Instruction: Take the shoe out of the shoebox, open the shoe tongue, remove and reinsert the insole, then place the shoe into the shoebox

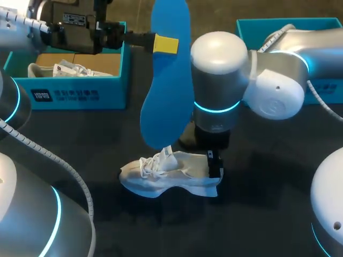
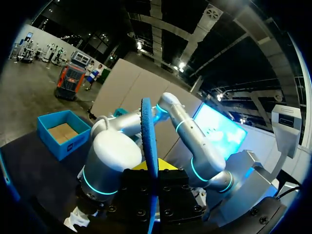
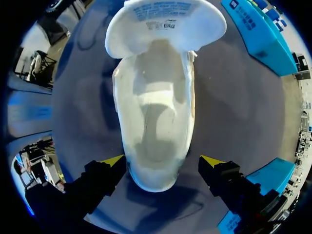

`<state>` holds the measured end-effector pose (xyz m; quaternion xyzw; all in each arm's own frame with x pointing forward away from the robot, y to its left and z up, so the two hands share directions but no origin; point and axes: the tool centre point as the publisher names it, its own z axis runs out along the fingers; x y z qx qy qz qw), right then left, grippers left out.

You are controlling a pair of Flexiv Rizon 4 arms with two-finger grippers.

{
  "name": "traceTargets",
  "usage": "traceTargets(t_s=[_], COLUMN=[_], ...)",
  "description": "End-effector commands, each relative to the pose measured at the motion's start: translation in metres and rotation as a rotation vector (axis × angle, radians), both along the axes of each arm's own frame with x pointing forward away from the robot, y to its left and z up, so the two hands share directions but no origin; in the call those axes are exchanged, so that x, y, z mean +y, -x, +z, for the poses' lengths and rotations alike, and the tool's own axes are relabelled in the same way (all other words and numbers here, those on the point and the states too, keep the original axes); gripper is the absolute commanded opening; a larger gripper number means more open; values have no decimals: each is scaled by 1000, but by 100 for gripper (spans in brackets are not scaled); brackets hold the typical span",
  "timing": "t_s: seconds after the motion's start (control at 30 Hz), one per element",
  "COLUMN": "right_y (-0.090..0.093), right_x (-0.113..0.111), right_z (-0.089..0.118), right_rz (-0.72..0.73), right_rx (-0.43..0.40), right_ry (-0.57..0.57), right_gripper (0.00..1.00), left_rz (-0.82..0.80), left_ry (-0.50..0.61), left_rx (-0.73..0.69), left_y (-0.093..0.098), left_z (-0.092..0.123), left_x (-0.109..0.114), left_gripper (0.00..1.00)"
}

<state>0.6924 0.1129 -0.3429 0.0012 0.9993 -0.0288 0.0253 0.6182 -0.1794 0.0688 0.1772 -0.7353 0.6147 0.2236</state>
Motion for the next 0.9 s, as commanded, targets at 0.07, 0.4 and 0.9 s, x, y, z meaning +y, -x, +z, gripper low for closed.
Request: traceTargets(t_s=[0.07,0.4,0.9], right_y=[-5,-23,-43], right_x=[9,28,46], right_z=[9,5,-23], right_rz=[22,53,83], right_rx=[-6,-7,0], right_ry=[-5,-31,-73], right_gripper=[100,100,100], left_rz=[-3,-3,-3], left_ry=[-2,-2,-2], left_rx=[0,0,0], left_y=[-1,-1,-1], left_z=[0,0,0], left_x=[-1,-1,-1], left_gripper=[0,0,0])
